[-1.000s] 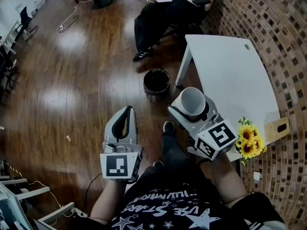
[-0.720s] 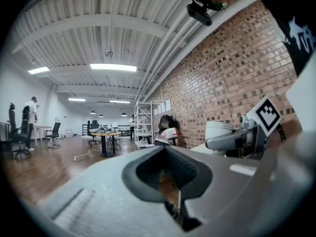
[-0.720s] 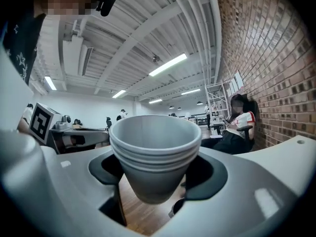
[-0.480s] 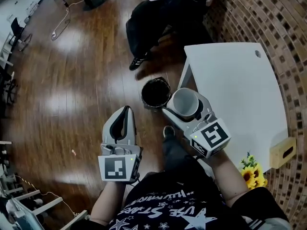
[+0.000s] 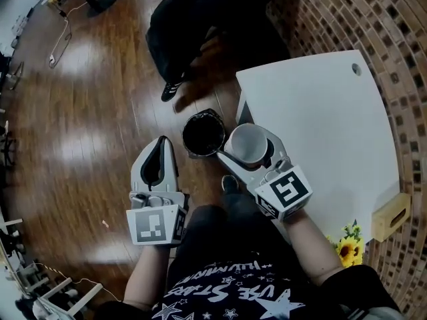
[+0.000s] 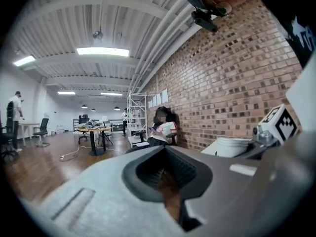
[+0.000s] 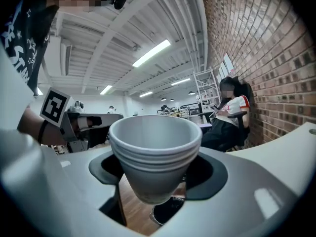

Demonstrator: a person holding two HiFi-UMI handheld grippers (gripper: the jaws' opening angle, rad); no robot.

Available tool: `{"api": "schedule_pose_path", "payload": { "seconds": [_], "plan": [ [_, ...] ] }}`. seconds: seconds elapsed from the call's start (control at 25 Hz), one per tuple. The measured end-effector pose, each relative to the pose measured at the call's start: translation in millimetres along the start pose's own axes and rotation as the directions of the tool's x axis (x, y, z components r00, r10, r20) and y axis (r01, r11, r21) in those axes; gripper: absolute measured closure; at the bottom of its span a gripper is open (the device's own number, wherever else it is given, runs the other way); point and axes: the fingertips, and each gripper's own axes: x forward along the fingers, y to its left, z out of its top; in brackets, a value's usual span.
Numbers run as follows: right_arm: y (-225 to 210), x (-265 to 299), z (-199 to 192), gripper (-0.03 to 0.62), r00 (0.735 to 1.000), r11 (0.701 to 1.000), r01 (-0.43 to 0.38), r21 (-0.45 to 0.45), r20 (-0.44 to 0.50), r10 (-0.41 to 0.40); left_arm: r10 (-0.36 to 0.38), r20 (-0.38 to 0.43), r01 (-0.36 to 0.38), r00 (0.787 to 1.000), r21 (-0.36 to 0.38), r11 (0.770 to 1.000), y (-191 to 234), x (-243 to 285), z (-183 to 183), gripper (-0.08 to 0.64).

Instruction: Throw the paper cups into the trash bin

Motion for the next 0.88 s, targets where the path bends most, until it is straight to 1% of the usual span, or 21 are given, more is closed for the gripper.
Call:
{"api": "schedule_pose_path", "payload": {
  "seconds": [0.08,0.16,0.32,0.4,0.48,0.56,0.72,0.88],
  "plan": [
    [-5,1,-7,0.253,1.000,1.000,0.008,0.019,-0.014,-0.008,-0.006,-0.038,0.006,0.999,0.012,1.000,4,3,-21,0.555],
    [-7,3,-14,0.253,0.999,1.000,0.015,0.028,-0.030,-0.014,-0.004,-0.055,0.005,0.998,0.008,1.000,11,1,-46,0.555],
    [-5,12,-22,0.253,0.998,1.000,0.021,0.020,-0.052,-0.020,-0.001,-0.076,-0.003,0.997,-0.043,0.999,18,8,-60,0.555],
    [-3,20,-26,0.253,0.998,1.000,0.025,0.015,-0.059,-0.024,-0.020,-0.103,0.016,0.994,-0.042,0.999,23,8,-79,0.555],
    [-1,30,-34,0.253,0.997,0.999,0.033,0.021,-0.071,-0.031,-0.032,-0.117,0.025,0.993,-0.060,0.998,27,13,-90,0.555],
    [2,41,-46,0.253,0.995,0.999,0.040,0.030,-0.088,-0.037,-0.035,-0.133,0.024,0.991,-0.083,0.996,33,17,-102,0.555],
    [2,64,-76,0.253,0.991,0.997,0.062,0.053,-0.123,-0.055,-0.055,-0.207,0.039,0.977,-0.080,0.996,49,20,-152,0.555],
    [-5,88,-117,0.253,0.982,0.994,0.090,0.065,-0.173,-0.077,-0.068,-0.247,0.048,0.967,-0.086,0.995,62,33,-196,0.555]
  ]
}}
